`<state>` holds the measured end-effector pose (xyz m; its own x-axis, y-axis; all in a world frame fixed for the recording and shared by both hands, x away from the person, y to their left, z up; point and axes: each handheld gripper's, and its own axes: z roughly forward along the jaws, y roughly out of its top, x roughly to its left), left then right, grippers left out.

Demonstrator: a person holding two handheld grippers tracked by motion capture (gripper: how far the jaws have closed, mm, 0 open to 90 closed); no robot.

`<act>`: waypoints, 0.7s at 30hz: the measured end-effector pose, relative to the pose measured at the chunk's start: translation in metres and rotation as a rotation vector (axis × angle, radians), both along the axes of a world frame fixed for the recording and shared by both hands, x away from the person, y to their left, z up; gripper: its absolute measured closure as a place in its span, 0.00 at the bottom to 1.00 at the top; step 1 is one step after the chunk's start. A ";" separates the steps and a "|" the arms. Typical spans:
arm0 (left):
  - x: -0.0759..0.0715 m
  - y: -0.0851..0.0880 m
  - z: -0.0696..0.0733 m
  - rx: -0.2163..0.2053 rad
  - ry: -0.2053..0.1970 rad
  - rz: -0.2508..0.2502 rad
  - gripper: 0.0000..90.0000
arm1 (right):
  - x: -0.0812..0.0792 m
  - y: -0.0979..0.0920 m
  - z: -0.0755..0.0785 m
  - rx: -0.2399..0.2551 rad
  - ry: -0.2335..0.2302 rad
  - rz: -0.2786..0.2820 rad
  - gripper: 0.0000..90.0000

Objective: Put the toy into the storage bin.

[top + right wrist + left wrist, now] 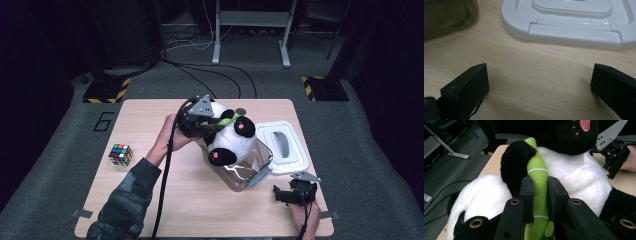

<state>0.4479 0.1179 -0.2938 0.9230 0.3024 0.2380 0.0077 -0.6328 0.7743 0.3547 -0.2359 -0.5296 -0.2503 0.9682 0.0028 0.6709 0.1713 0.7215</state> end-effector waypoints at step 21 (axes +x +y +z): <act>0.001 -0.039 -0.025 0.070 0.036 -0.061 0.84 | 0.000 0.000 0.000 0.001 0.000 0.001 0.01</act>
